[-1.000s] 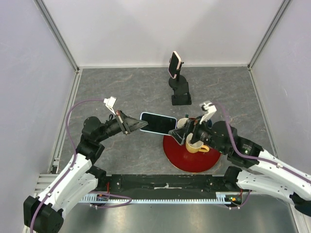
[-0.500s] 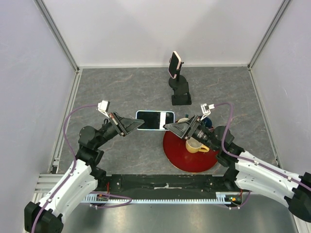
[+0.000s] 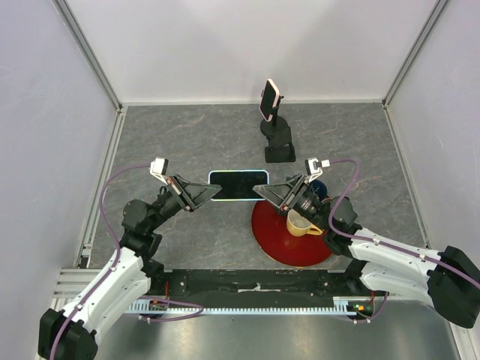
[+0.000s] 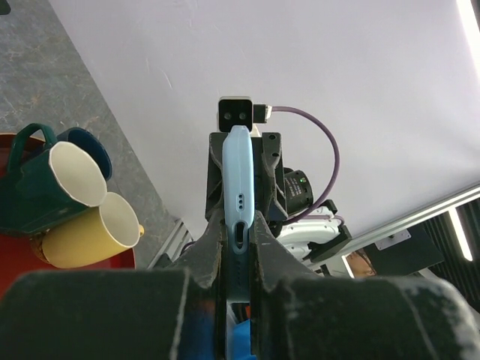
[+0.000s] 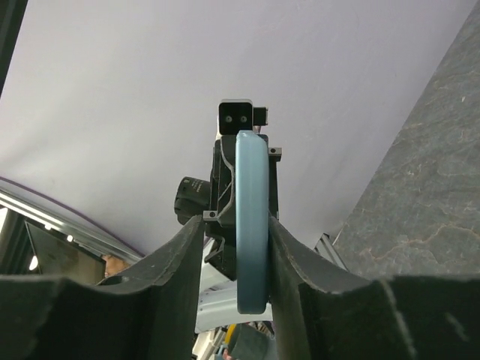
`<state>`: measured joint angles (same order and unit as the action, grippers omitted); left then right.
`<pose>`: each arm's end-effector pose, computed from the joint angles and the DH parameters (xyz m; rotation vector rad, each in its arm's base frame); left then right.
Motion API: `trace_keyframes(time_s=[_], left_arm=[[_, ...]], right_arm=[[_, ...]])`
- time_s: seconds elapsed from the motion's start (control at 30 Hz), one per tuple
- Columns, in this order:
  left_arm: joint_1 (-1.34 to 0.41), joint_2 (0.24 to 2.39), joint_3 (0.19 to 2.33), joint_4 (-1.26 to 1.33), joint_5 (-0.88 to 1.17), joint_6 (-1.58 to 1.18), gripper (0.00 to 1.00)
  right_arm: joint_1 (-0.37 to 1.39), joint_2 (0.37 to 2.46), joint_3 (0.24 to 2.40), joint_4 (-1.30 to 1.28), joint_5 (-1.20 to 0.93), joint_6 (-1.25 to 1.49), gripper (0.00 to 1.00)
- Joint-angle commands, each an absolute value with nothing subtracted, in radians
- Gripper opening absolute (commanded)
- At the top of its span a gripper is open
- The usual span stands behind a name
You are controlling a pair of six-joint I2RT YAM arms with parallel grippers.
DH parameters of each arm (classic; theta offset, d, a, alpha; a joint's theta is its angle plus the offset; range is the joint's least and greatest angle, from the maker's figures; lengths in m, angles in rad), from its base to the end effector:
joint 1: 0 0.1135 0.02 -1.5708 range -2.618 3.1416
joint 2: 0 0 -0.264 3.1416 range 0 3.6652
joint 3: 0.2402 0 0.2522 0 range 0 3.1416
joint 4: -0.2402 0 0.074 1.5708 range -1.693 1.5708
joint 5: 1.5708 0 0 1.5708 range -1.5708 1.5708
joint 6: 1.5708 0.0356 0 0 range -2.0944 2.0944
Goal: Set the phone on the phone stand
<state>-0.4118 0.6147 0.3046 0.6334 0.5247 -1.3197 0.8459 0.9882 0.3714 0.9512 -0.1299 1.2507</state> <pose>0.1352 -0.0785 0.2814 -0.1477 1.5212 -1.7647 0.1375 0.1621 0.2771 0.1651 1.4786 1.8534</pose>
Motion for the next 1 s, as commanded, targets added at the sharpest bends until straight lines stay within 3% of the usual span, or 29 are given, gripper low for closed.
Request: trace_keyframes(time_s=[0.0,0.1,0.13,0.2,0.23,0.27,0.3,0.4,0.5,0.63,0.77,0.97], left_arm=[[-0.408,0.618,0.295,0.785,0.476,-1.364,0.02],[-0.408,0.624,0.287,0.798,0.476,-1.37,0.02],[-0.408,0.63,0.287,0.796,0.477,-1.368,0.02],[-0.408,0.638,0.291,0.782,0.492,-1.364,0.02],[-0.408,0.64,0.296,0.766,0.502,-1.344,0.04],[-0.408,0.641,0.31,0.72,0.509,-1.33,0.11],[-0.408,0.638,0.319,0.683,0.521,-1.315,0.29],[-0.408,0.602,0.374,0.477,0.512,-1.206,0.59],[-0.408,0.554,0.457,0.208,0.453,-1.053,0.8],[-0.408,0.537,0.573,-0.114,0.301,-0.847,0.82],[-0.408,0.546,0.676,-0.247,0.218,-0.718,0.82],[-0.408,0.591,0.784,-0.357,0.19,-0.525,0.82]], right_arm=[[0.845,0.989,0.37,1.085,-0.12,1.272,0.4],[0.845,1.003,0.387,1.054,-0.123,1.262,0.24],[0.845,1.008,0.399,1.045,-0.124,1.249,0.12],[0.845,1.011,0.411,1.01,-0.126,1.229,0.0],[0.842,1.006,0.422,0.984,-0.12,1.212,0.0],[0.838,0.994,0.452,0.942,-0.117,1.171,0.0],[0.833,0.982,0.472,0.834,-0.112,1.145,0.0],[0.789,0.947,0.549,0.637,-0.098,1.062,0.0],[0.706,0.93,0.618,0.495,-0.127,1.004,0.0],[0.574,0.969,0.785,0.284,-0.161,0.898,0.0],[0.477,1.124,1.003,-0.066,-0.135,0.731,0.0],[0.399,1.359,1.325,-0.337,0.02,0.48,0.0]])
